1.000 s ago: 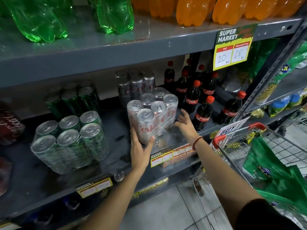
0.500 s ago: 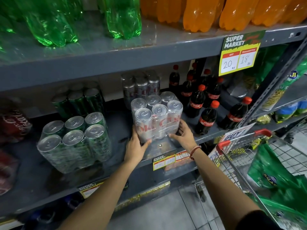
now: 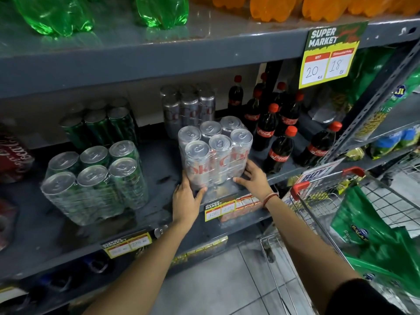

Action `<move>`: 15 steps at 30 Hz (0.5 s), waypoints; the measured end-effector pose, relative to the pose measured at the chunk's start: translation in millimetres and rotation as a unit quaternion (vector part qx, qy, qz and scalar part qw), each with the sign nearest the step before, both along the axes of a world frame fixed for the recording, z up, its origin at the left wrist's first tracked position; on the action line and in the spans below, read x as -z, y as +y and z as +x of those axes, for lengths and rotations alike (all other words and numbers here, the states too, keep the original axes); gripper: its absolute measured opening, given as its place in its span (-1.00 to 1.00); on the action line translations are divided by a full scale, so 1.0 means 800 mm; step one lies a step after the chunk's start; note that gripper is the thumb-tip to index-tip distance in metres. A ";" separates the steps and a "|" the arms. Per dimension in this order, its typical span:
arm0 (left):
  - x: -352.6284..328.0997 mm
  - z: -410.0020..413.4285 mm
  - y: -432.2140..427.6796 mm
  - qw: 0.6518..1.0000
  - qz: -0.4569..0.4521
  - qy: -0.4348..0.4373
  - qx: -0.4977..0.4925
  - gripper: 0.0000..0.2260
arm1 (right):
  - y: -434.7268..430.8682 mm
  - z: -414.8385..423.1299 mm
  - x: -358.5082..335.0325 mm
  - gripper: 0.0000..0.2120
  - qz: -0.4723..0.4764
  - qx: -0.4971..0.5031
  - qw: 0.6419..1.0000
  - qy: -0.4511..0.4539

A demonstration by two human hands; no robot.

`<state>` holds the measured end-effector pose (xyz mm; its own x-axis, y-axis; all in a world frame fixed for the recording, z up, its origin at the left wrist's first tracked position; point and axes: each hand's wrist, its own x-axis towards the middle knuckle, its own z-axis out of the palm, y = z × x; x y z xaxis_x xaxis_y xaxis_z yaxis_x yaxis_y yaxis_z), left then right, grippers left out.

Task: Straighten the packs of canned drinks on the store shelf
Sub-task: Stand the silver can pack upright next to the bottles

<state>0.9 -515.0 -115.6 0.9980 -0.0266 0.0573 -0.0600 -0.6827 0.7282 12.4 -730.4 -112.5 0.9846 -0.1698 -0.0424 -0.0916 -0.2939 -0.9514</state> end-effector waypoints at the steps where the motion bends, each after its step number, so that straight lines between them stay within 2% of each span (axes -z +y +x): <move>1: 0.001 -0.005 0.000 1.000 -0.003 0.002 0.003 -0.26 | -0.001 -0.005 0.002 -0.34 -0.006 0.001 1.000 -0.005; 15: 0.005 -0.041 -0.002 0.999 -0.008 -0.034 -0.007 -0.24 | 0.002 -0.041 0.014 -0.37 -0.040 0.040 0.998 -0.034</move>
<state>-31.9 -516.9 -119.9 0.9921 -0.0120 0.1246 -0.1003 -0.6723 0.7335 -20.2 -728.9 -123.9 0.9677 -0.2490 0.0401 -0.0549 -0.3632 -0.9301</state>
